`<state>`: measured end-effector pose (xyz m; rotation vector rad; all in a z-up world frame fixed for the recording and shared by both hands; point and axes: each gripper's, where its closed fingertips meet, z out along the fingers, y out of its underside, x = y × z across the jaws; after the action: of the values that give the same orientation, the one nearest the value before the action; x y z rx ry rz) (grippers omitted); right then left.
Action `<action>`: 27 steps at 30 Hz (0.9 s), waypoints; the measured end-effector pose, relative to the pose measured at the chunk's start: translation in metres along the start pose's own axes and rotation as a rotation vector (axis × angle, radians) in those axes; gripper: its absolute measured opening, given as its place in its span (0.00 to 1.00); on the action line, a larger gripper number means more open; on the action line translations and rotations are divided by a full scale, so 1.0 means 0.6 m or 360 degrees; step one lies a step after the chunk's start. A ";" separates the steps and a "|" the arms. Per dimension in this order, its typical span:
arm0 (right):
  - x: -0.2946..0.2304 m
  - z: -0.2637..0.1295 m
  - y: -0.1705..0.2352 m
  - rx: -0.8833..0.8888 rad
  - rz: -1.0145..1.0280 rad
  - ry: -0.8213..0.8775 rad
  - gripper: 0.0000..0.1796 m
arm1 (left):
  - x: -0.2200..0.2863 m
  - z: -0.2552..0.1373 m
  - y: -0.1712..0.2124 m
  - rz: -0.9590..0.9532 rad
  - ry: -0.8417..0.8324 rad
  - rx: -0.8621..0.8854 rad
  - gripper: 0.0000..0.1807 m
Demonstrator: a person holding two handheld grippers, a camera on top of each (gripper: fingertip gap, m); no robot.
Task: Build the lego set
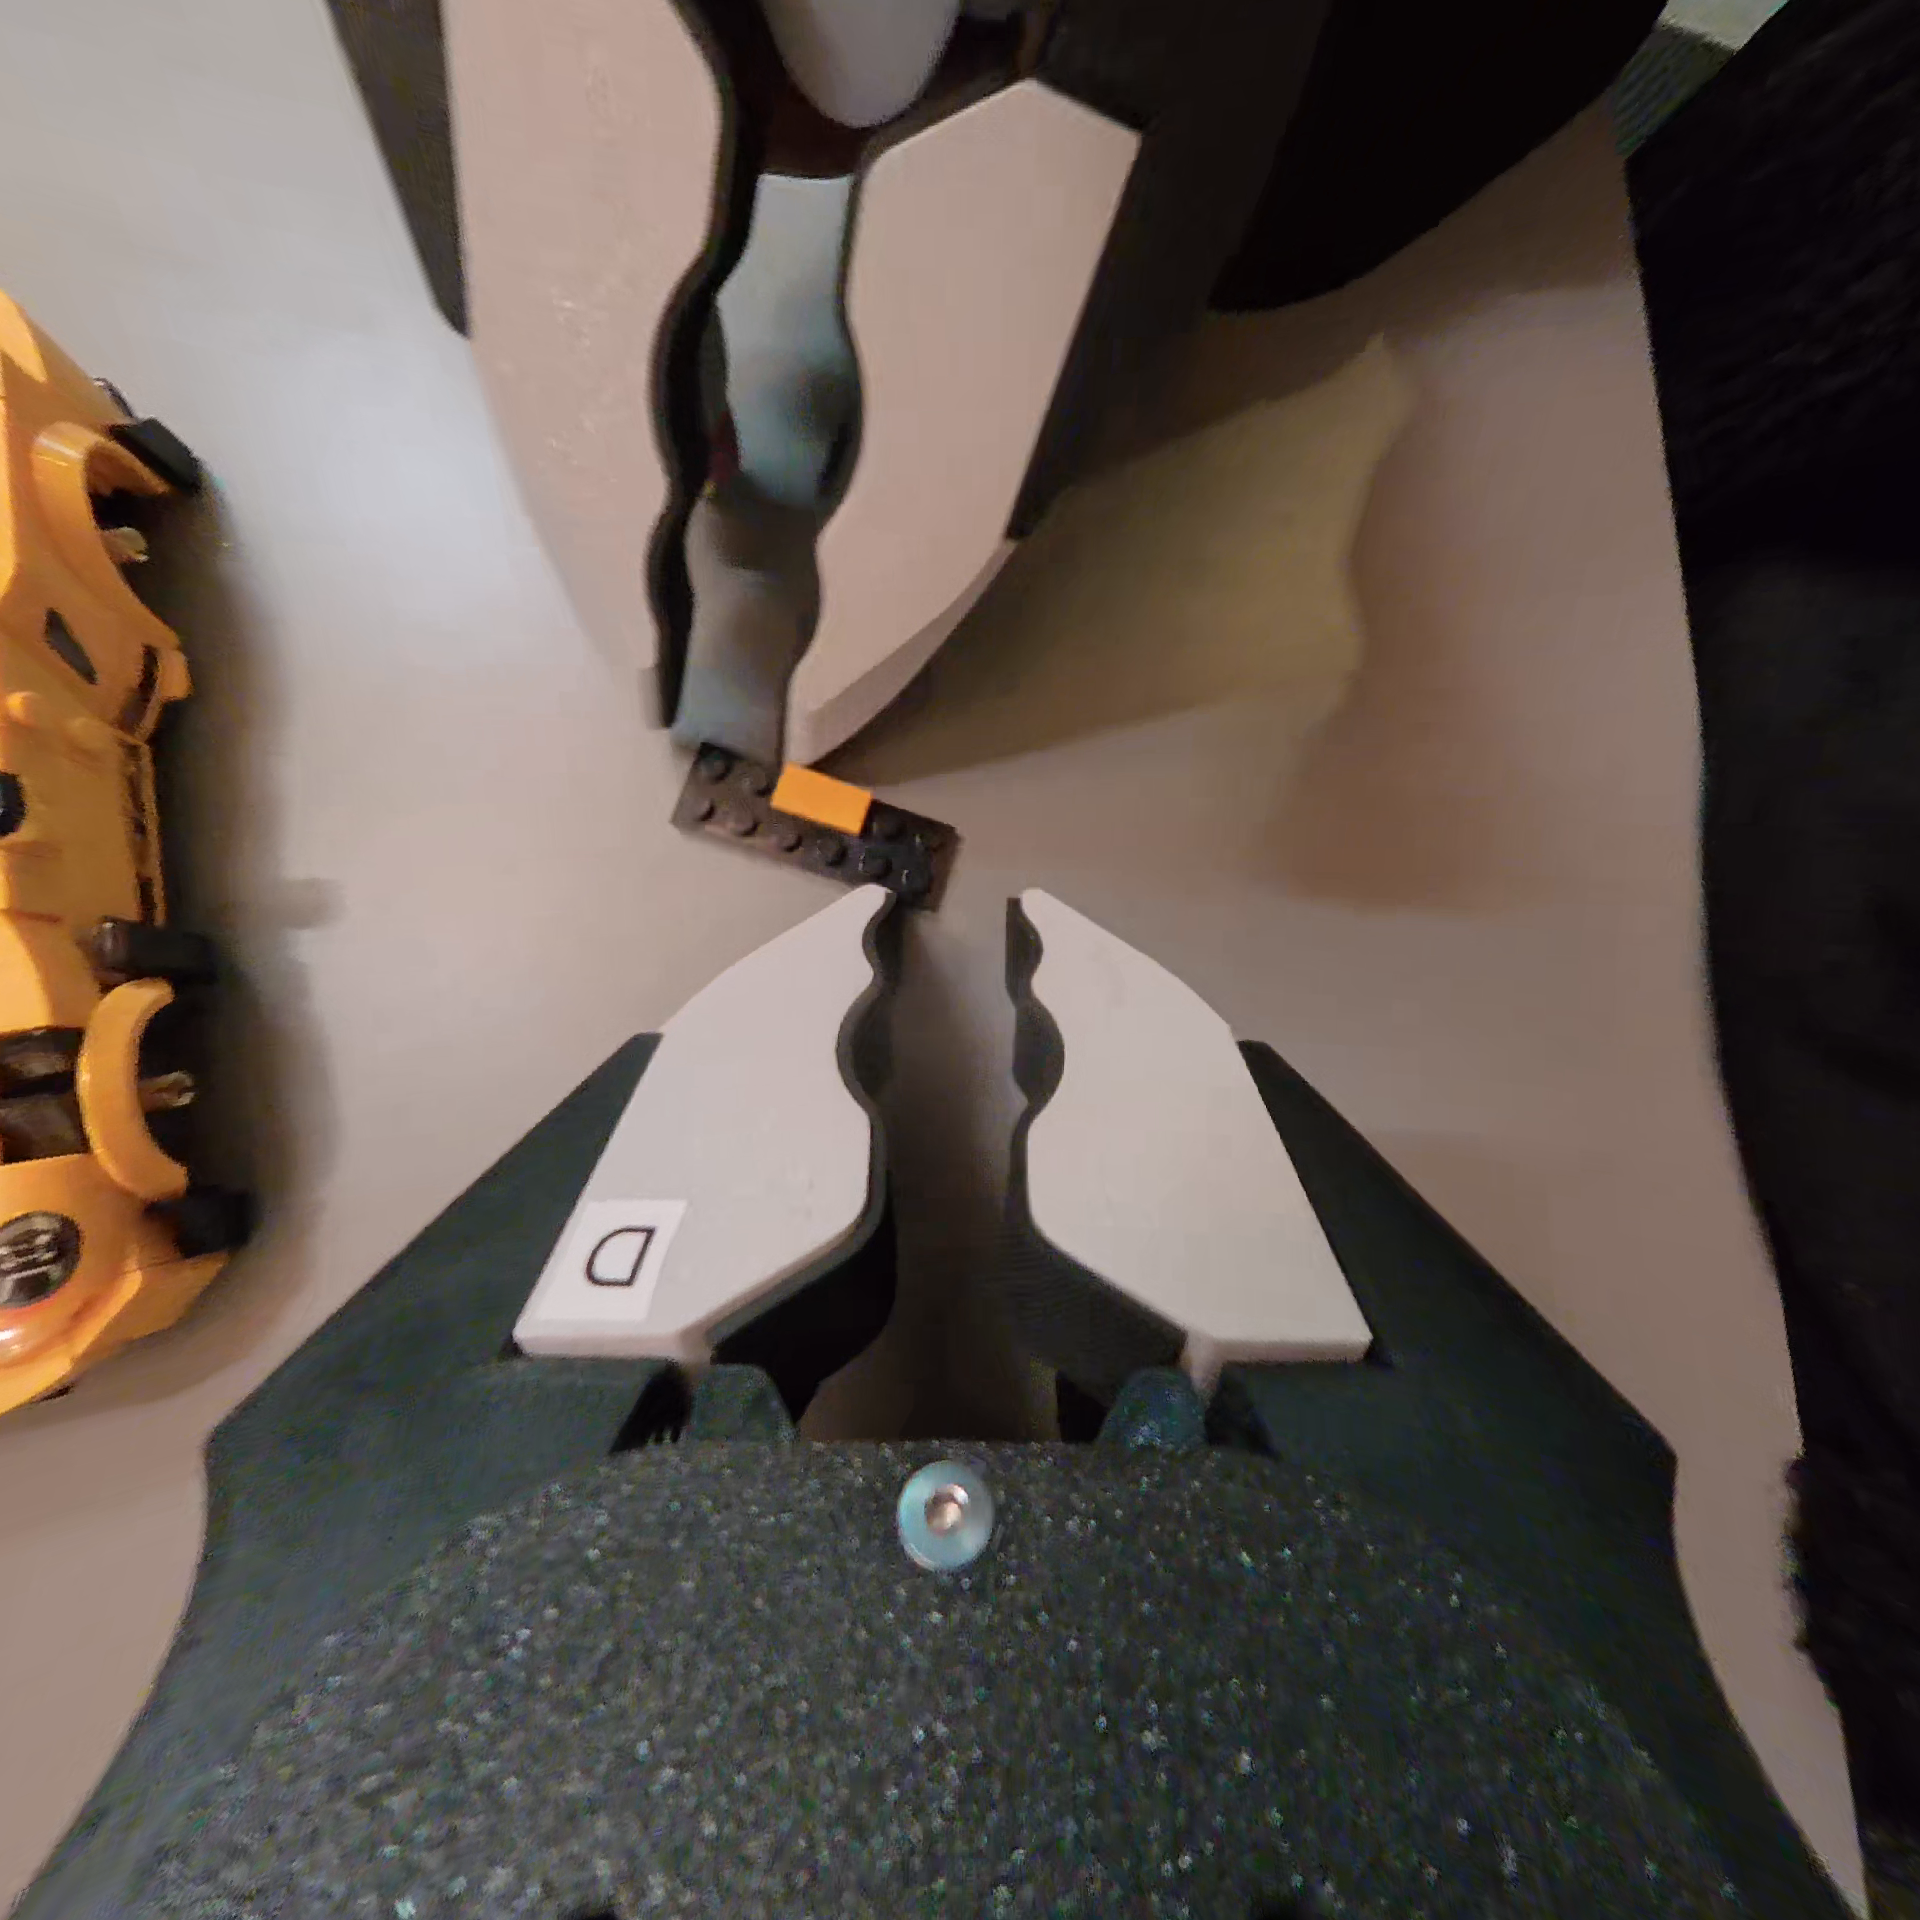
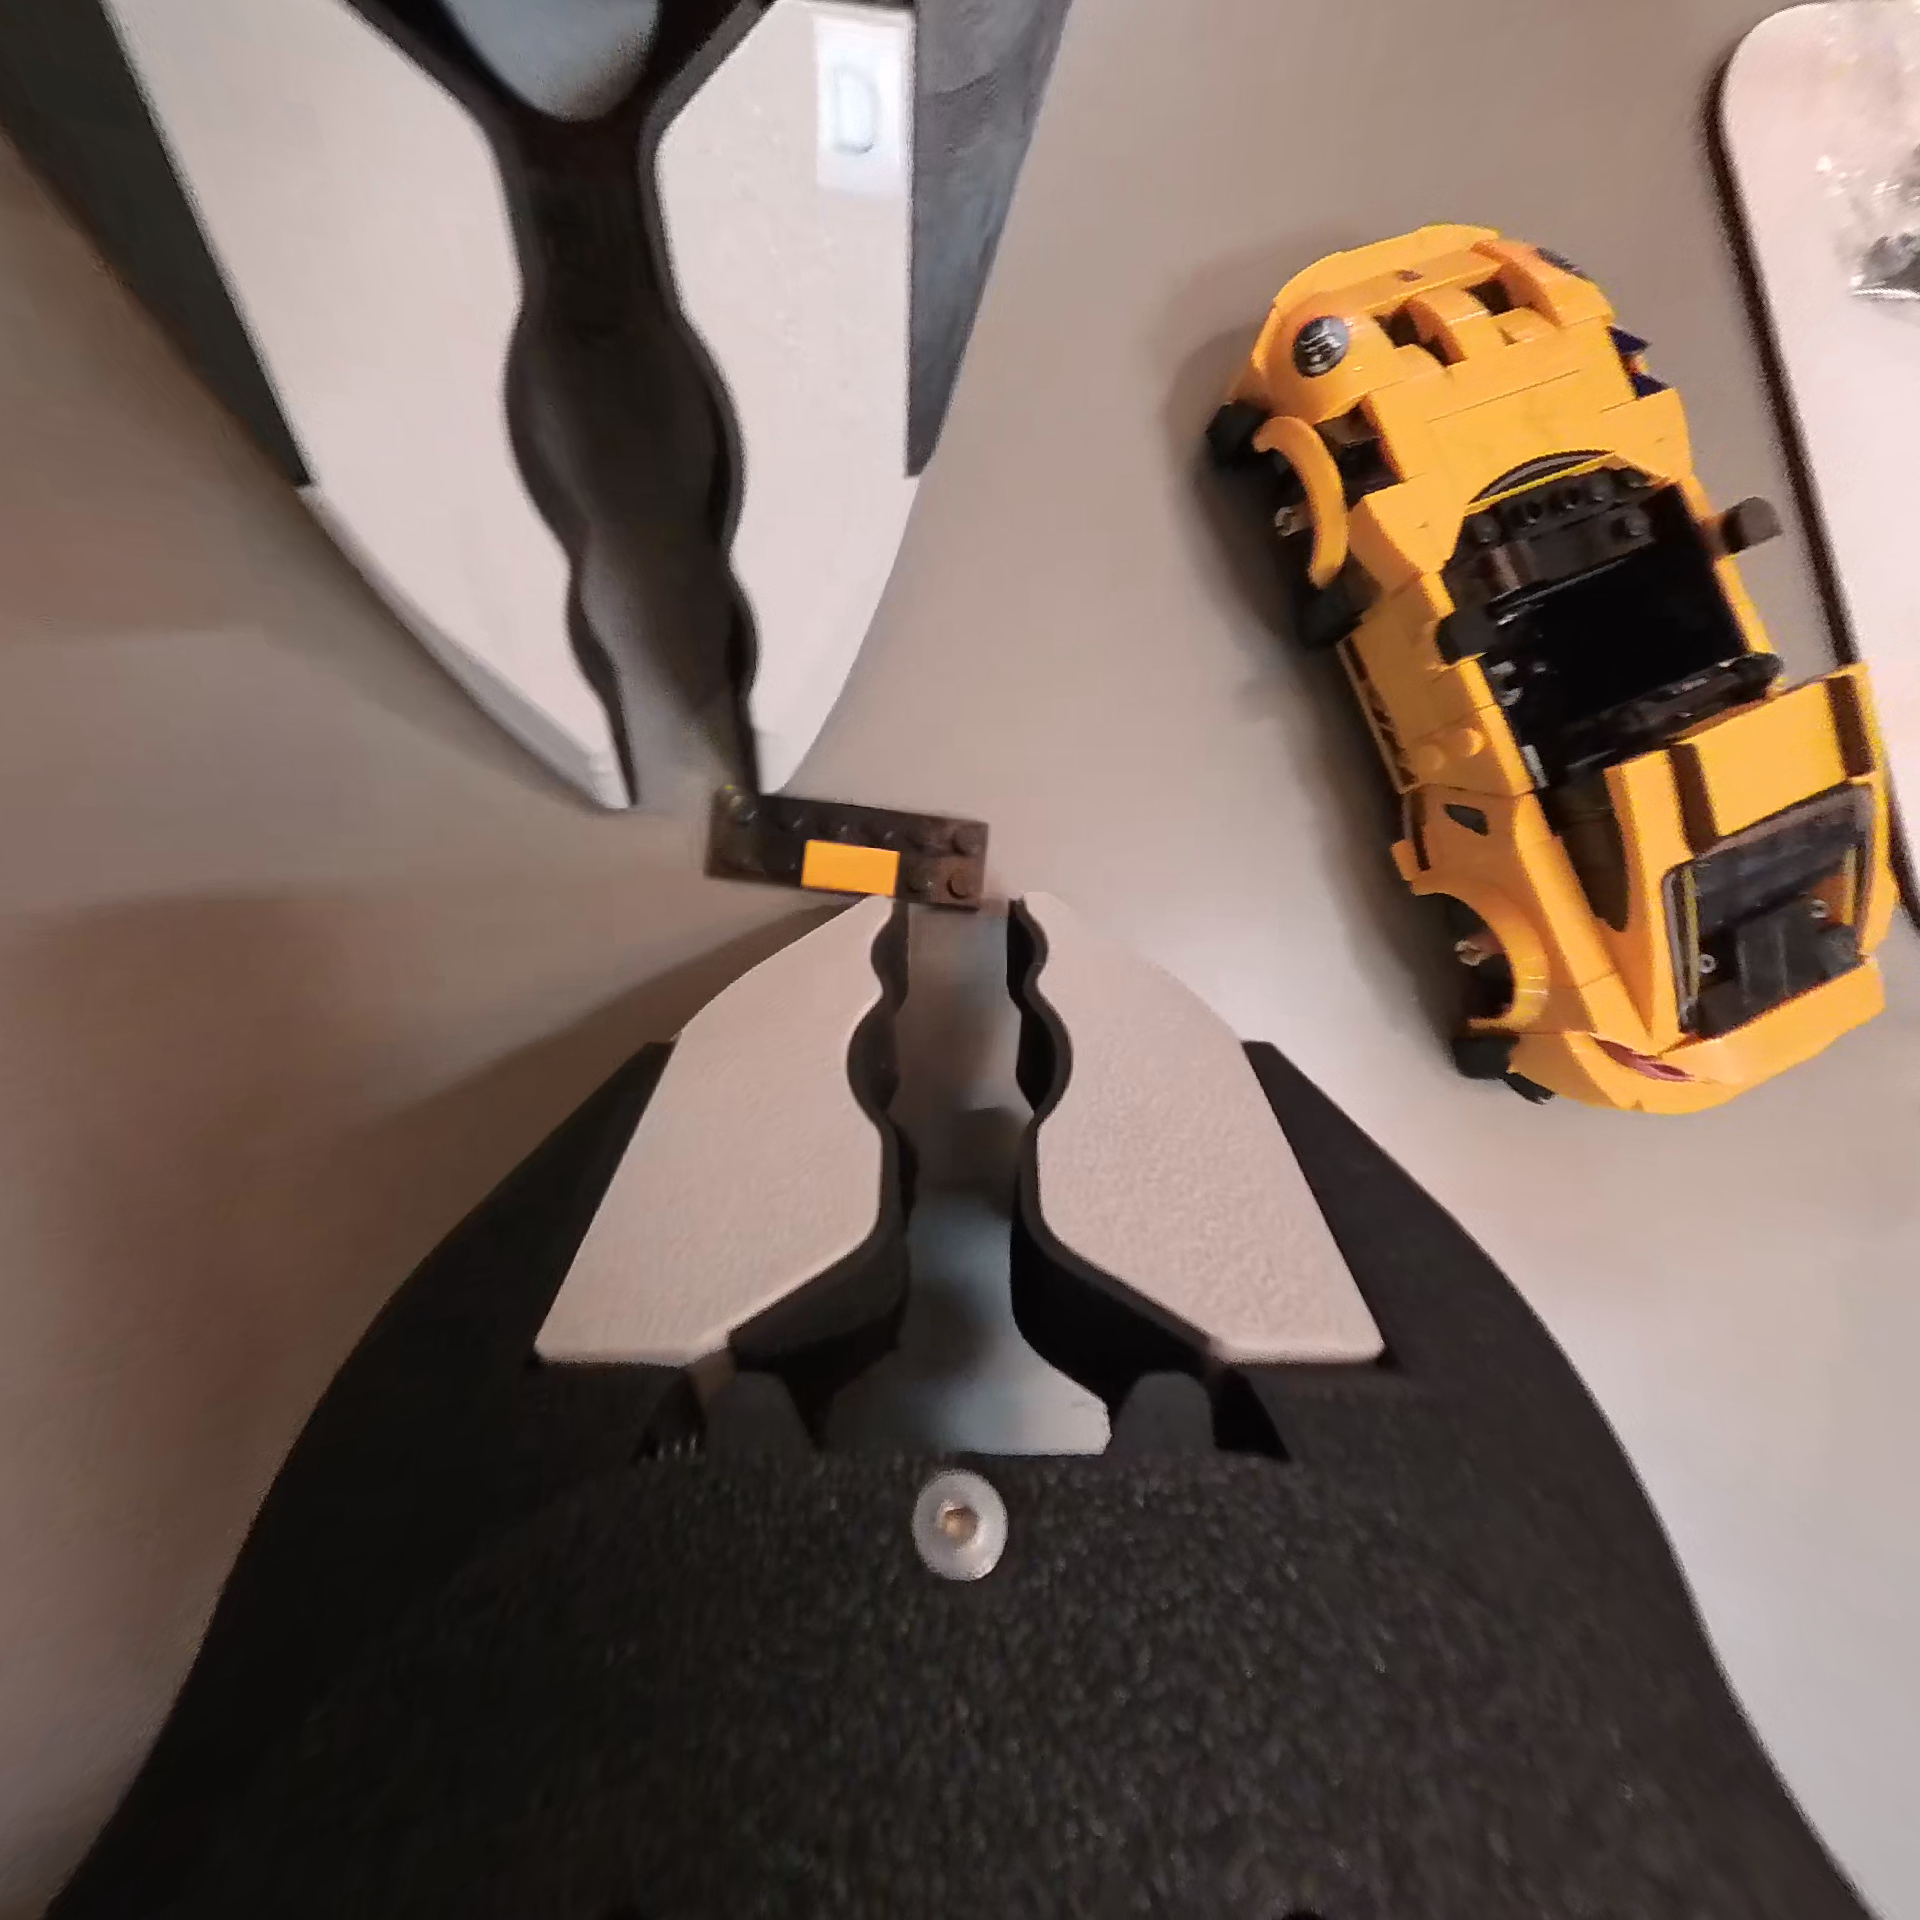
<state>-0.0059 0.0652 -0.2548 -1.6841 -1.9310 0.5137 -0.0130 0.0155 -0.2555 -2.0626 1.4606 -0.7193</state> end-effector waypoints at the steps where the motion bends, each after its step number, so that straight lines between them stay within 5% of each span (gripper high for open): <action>1: 0.004 0.002 -0.002 0.0008 0.0004 0.0028 0.10 | 0.003 0.001 -0.001 0.0004 0.0017 0.0008 0.10; 15: -0.023 -0.017 0.010 -0.0025 -0.0077 -0.0140 0.12 | -0.023 -0.014 0.002 -0.0024 -0.0122 -0.0022 0.11; 27: -0.058 0.012 -0.036 0.0010 -0.0120 -0.0125 0.00 | -0.046 -0.030 0.006 -0.0079 -0.0056 0.0053 0.22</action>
<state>-0.0242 0.0280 -0.2525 -1.6025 -2.0375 0.5641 -0.0354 0.0390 -0.2485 -2.0822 1.3732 -0.7184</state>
